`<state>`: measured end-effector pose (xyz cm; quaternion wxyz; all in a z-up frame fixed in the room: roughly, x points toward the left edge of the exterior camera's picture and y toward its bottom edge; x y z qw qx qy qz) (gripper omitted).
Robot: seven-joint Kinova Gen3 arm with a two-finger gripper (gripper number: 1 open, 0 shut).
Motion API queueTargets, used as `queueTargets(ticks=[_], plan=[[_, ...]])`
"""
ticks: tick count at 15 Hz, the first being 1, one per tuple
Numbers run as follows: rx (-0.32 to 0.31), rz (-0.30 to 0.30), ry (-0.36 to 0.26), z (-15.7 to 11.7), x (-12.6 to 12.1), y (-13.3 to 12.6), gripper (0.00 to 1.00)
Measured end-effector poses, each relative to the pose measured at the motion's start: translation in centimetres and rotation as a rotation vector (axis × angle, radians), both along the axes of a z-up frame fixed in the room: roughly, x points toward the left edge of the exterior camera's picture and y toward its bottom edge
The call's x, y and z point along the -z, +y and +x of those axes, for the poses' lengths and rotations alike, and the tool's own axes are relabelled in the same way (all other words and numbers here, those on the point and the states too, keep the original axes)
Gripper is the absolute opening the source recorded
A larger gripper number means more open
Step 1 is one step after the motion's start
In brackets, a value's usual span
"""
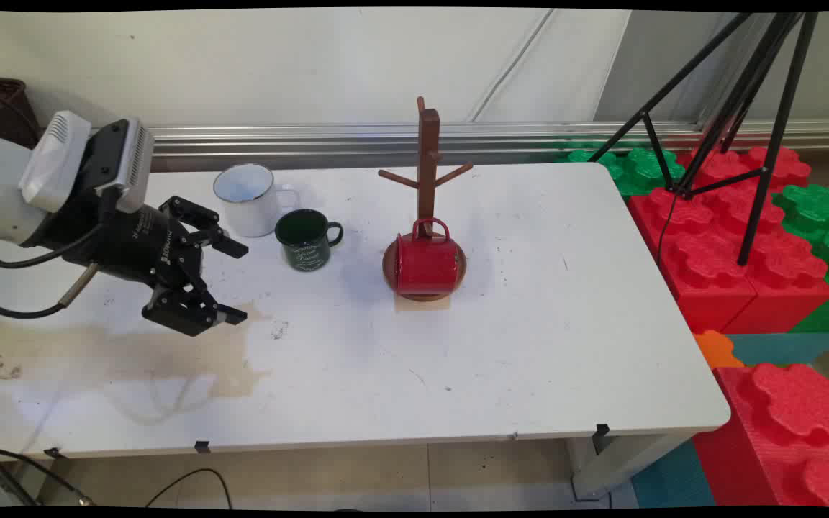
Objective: Pick up the red mug from the rack
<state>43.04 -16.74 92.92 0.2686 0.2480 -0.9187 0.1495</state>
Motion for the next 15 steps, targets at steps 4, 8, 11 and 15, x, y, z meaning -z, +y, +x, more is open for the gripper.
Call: queueTargets(ticks=[4, 8, 11, 15], plan=[[-0.024, 0.025, 0.022, -1.4, -0.5, -1.1, 1.0], [-0.06, 0.046, 0.052, -3.5, -0.4, -3.3, 1.0], [-0.084, 0.062, 0.07, -4.7, 0.1, -4.9, 1.0], [-0.128, 0.09, 0.103, -6.3, 1.4, -6.8, 1.0]])
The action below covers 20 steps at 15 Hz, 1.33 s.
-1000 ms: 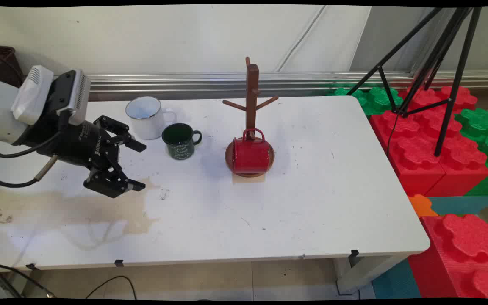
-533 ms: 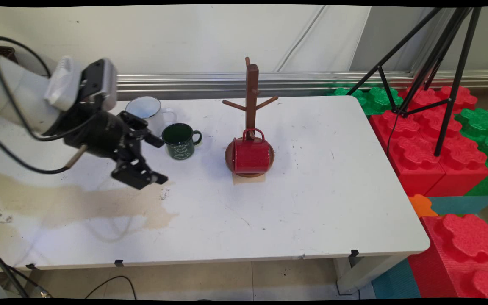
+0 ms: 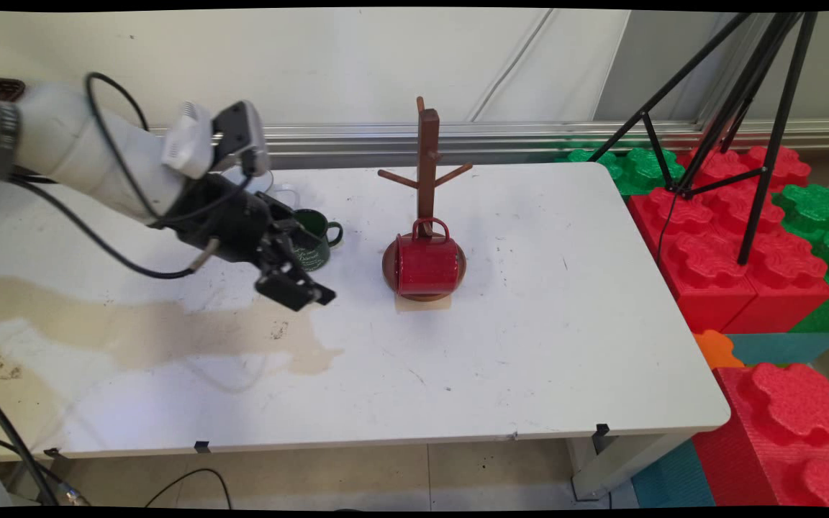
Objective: Pick up the red mug from the rack
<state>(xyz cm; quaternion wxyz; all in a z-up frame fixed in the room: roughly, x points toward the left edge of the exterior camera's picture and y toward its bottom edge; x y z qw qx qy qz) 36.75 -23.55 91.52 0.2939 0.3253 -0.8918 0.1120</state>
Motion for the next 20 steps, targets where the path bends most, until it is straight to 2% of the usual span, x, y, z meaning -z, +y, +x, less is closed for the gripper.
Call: queueTargets(ticks=[7, 20], plan=[[-0.052, 0.02, 0.071, -2.9, 3.1, -2.3, 1.0], [-0.246, 0.078, 0.208, -5.7, 8.1, -4.7, 1.0]])
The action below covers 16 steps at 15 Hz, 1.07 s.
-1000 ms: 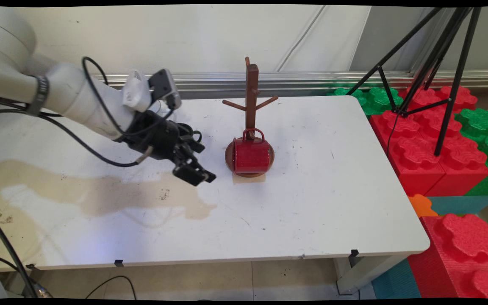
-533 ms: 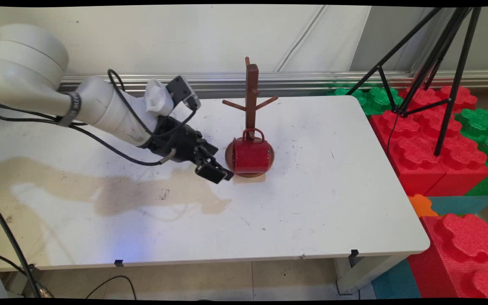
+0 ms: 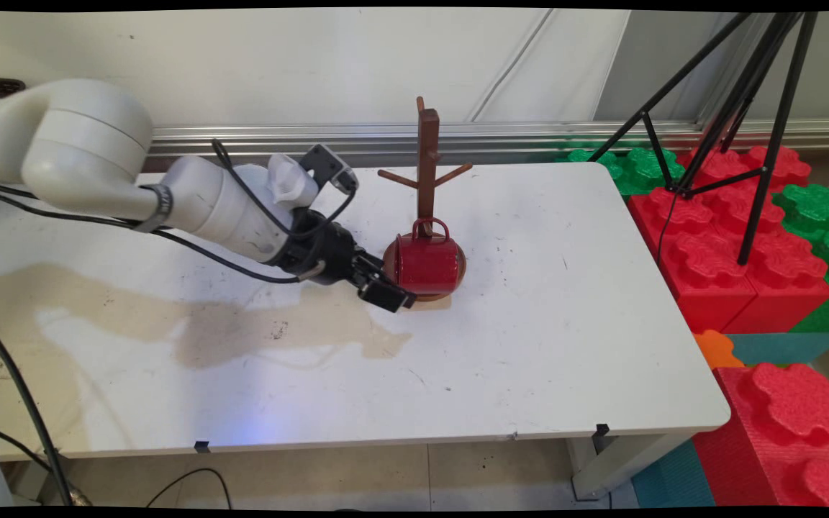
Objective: Pick up the red mug from the rack
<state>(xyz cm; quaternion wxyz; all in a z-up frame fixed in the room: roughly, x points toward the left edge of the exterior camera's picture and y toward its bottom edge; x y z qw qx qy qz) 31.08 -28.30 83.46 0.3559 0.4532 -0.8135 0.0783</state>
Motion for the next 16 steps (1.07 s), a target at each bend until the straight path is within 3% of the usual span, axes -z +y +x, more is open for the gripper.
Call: queueTargets(ticks=[9, 16], plan=[[-0.119, 0.022, 0.105, -2.1, 2.4, -1.4, 1.0], [-0.17, 0.026, 0.142, -3.3, 3.8, -2.0, 1.0]])
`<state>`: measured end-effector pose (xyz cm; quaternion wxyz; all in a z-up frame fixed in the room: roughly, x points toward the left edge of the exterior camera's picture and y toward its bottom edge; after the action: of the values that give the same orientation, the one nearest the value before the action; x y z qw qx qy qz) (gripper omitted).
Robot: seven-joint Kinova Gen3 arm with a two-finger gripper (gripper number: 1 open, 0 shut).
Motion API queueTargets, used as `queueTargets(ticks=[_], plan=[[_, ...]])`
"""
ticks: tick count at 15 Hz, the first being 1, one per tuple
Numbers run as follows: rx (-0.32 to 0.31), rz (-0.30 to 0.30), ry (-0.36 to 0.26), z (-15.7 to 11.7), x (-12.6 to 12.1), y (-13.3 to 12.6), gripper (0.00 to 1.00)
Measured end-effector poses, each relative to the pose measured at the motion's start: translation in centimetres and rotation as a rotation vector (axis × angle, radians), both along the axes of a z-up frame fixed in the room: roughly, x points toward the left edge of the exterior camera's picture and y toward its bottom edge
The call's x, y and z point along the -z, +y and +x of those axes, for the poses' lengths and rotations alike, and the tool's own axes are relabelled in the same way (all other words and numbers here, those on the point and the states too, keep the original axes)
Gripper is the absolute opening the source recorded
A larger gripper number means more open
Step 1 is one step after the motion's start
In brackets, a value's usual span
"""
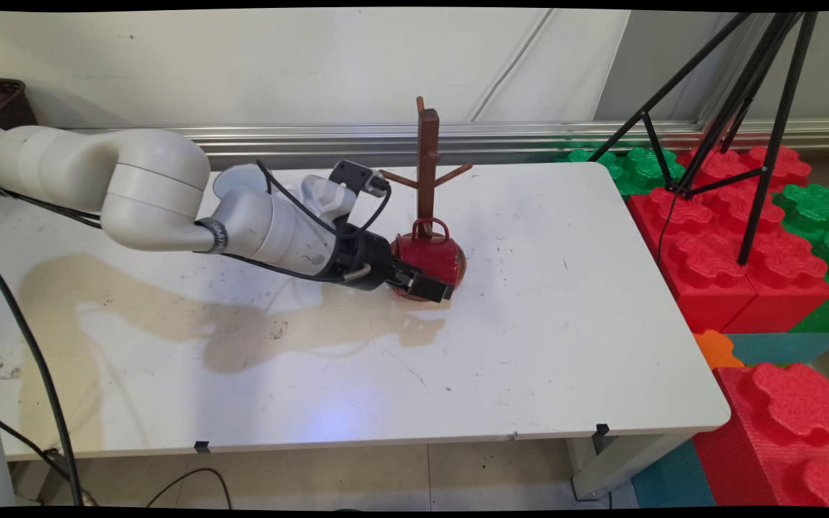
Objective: Pick up the red mug from the rack, then place the picked object on the table
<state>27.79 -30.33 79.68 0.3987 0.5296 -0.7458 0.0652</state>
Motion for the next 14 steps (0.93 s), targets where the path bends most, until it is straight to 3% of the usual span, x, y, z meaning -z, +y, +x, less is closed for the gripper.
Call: queueTargets(ticks=[1, 14], plan=[[-0.004, -0.001, 0.004, -0.1, 0.1, 0.0, 0.0], [-0.033, -0.024, 0.026, -0.2, 0.0, 1.4, 0.0]])
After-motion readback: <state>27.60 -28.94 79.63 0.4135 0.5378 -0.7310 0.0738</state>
